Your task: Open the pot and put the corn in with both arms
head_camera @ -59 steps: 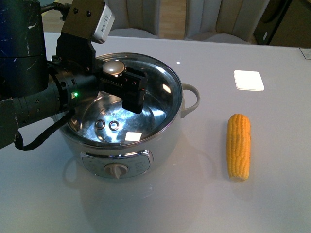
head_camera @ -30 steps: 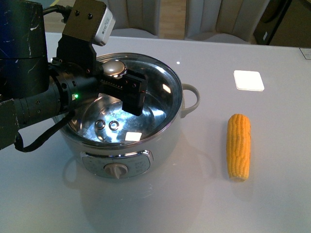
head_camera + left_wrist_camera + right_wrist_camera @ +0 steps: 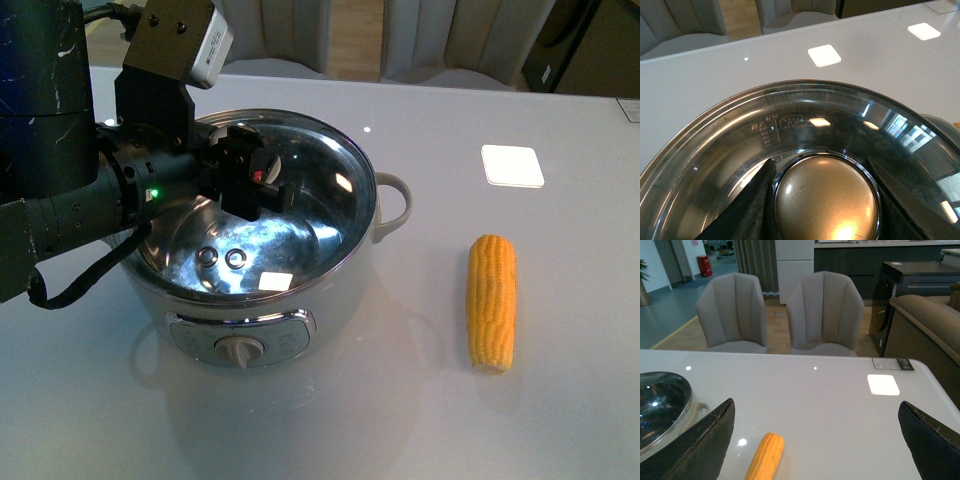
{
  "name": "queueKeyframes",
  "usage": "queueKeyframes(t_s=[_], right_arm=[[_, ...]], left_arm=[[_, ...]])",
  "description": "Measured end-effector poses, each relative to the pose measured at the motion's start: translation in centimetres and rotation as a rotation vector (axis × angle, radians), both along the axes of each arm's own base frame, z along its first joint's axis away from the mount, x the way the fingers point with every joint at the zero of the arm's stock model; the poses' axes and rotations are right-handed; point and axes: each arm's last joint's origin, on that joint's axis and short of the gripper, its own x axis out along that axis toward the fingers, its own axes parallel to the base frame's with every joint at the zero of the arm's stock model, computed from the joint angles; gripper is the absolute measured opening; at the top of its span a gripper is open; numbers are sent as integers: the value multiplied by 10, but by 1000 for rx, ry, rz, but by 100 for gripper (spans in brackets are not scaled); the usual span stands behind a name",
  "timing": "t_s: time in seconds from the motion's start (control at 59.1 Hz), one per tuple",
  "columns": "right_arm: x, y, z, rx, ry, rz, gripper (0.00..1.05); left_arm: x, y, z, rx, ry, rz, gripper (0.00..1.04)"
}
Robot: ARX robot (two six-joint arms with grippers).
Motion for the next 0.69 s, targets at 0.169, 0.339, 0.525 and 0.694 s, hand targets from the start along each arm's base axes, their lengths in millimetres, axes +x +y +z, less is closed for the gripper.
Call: queueKeyframes(t_s=[0.169, 0.339, 0.525, 0.694], right_arm=[[0, 0, 0, 0, 0, 0, 96], [0, 0, 0, 0, 0, 0, 96], [0, 0, 0, 0, 0, 0, 96], [0, 0, 0, 0, 0, 0, 96]], left_arm=[[0, 0, 0, 3, -3, -1, 45], [0, -1, 1, 5, -6, 2, 45], [0, -1, 3, 14, -9, 5, 45], [0, 0, 8, 21, -8, 5, 45]])
